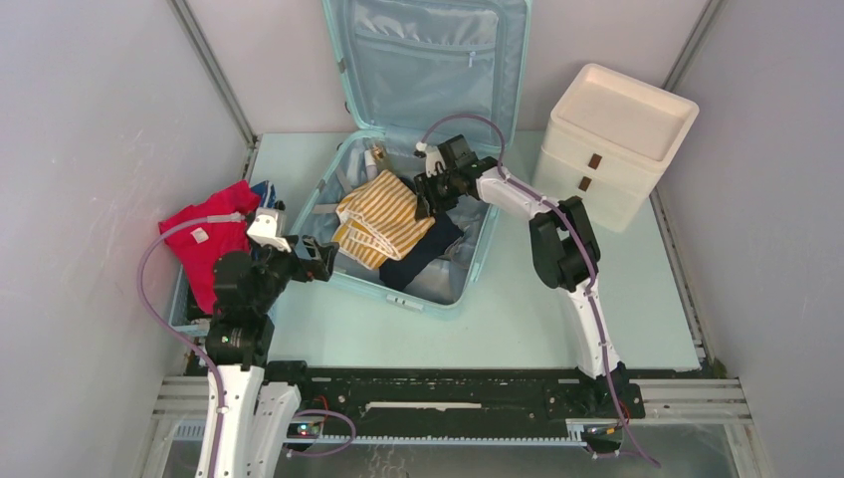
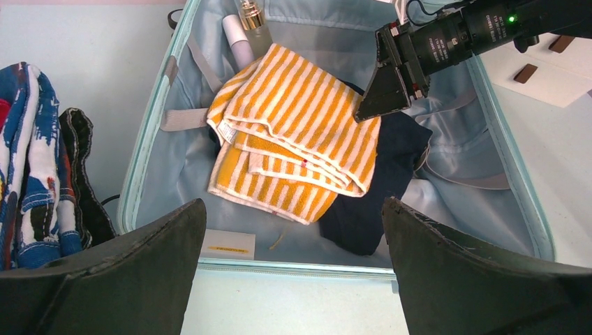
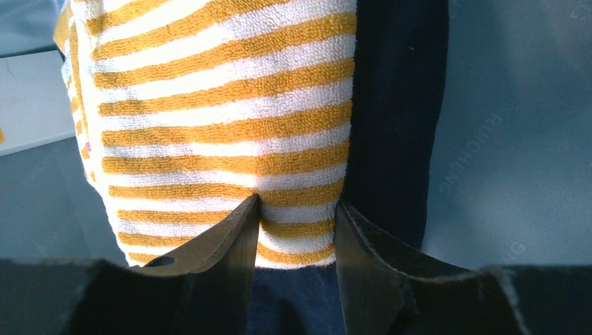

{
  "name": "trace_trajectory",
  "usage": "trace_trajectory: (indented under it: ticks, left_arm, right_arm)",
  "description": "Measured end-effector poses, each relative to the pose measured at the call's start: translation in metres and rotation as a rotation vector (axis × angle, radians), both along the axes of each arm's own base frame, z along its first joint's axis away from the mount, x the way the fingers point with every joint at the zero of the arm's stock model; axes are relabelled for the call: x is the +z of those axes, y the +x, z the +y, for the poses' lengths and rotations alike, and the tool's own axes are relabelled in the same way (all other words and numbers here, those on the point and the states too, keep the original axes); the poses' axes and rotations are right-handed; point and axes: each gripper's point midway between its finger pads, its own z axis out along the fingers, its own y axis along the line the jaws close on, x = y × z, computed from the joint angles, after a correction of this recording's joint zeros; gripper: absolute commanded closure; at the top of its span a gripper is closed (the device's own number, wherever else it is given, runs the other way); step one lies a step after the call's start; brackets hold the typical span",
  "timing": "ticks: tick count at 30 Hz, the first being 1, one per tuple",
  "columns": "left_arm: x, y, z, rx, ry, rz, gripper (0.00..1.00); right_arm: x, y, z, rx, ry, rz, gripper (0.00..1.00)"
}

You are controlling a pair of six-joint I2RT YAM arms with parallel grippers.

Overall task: Open, take out, and arrange the luggage
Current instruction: Pick up the clothes from the luggage.

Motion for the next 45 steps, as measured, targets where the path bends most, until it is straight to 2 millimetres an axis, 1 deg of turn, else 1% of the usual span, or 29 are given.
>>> trace_trajectory:
  ticks: [3,4,6,7,9,10,11,14,15,19,23,25,32,35,41,45]
  left_arm:
    - [0.000,0.000,0.000,0.000,0.000,0.000,0.00]
    - [0.000,0.000,0.000,0.000,0.000,0.000,0.00]
    - [0.000,0.000,0.000,0.000,0.000,0.000,0.00]
    - [0.000,0.000,0.000,0.000,0.000,0.000,0.00]
    - [0.000,0.000,0.000,0.000,0.000,0.000,0.00]
    - [0.000,0.000,0.000,0.000,0.000,0.000,0.00]
    - [0.000,0.000,0.000,0.000,0.000,0.000,0.00]
    - [0.000,0.000,0.000,0.000,0.000,0.000,0.00]
    - [0.000,0.000,0.000,0.000,0.000,0.000,0.00]
    - [0.000,0.000,0.000,0.000,0.000,0.000,0.00]
    - [0.000,0.000,0.000,0.000,0.000,0.000,0.00]
    - [0.000,0.000,0.000,0.000,0.000,0.000,0.00]
    - [0.000,0.000,0.000,-0.001,0.000,-0.001,0.00]
    - [0.000,0.000,0.000,-0.001,0.000,0.000,0.00]
    - [0.000,0.000,-0.001,-0.003,-0.001,-0.001,0.00]
    - [0.002,-0.001,-0.004,-0.026,-0.006,-0.010,0.00]
  right_arm:
    - [0.001,0.000,0.000,0.005,0.009,0.005,0.43]
    - [0.001,-0.001,0.000,0.008,0.012,0.007,0.43]
    - [0.002,-0.001,0.001,0.013,0.019,0.010,0.46]
    - [0.002,-0.002,0.001,0.015,0.019,0.010,0.50]
    - [0.002,-0.002,0.001,0.021,0.022,0.009,0.66]
    - [0.002,-0.001,0.000,0.023,0.023,0.008,0.71]
    - [0.003,-0.001,0.000,0.027,0.025,0.006,0.78]
    - [0.003,-0.002,0.000,0.041,0.029,0.003,0.91]
    - [0.003,-0.002,0.000,0.044,0.029,0.001,0.94]
    - [0.005,-0.003,0.000,0.059,0.024,-0.014,0.97]
    - [0.015,-0.004,-0.003,0.082,0.018,-0.040,0.99]
    - [0.025,-0.007,-0.005,0.099,0.013,-0.059,1.00]
    - [0.069,-0.015,-0.010,0.162,0.004,-0.166,1.00]
    - [0.075,-0.016,-0.014,0.180,-0.025,-0.205,1.00]
    - [0.079,-0.019,-0.022,0.232,-0.124,-0.290,1.00]
    - [0.092,-0.019,-0.030,0.290,-0.200,-0.389,1.00]
